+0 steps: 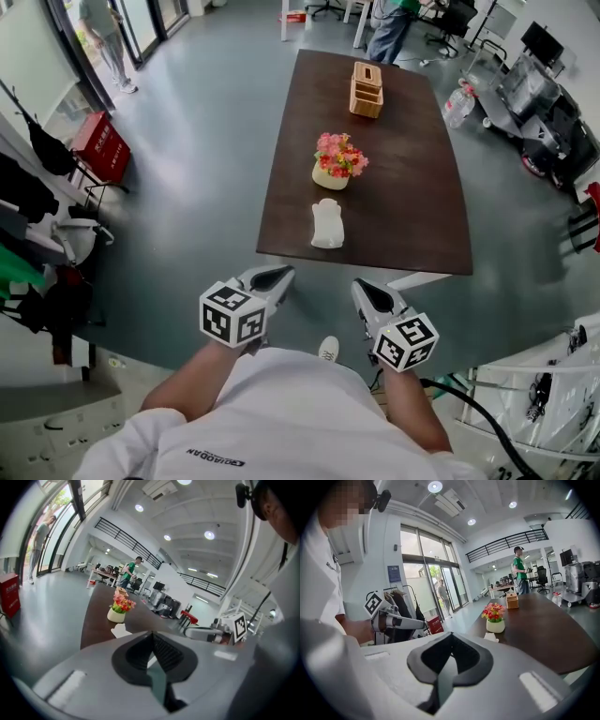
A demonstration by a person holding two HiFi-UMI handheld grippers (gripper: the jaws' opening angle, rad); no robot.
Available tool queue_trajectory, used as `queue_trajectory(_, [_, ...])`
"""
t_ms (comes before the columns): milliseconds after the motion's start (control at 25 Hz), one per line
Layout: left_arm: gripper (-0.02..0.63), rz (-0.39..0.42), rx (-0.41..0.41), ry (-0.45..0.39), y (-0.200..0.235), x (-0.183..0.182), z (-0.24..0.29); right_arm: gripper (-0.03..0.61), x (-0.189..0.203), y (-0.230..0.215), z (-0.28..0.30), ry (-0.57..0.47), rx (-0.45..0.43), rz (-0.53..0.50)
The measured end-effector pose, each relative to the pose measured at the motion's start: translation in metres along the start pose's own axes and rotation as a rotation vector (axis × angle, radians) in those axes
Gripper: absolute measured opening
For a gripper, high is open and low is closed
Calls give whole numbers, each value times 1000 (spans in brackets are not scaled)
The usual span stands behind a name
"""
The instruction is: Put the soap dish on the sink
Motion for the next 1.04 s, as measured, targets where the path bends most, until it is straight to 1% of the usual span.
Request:
queue_trajectory(320, [3, 4, -9, 3, -6, 3, 2, 0, 5, 1, -1, 21, -24, -9])
queue_trajectory(680, [3, 33, -3, 29, -10, 4, 1, 0, 7, -2, -2, 7, -19, -3])
queue_trajectory(1040, [3, 37, -5, 21, -11, 3, -1, 0, 4, 1, -3, 3, -19, -10])
Point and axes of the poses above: the fingertips, and each gripper's own axes: z forward along the fingers, y to its left, x out of its underside, the point moved 3 cm from there along -z, backward along the fingers, and after that the axes turned 13 degrees about -y, right-handed, at the moved point
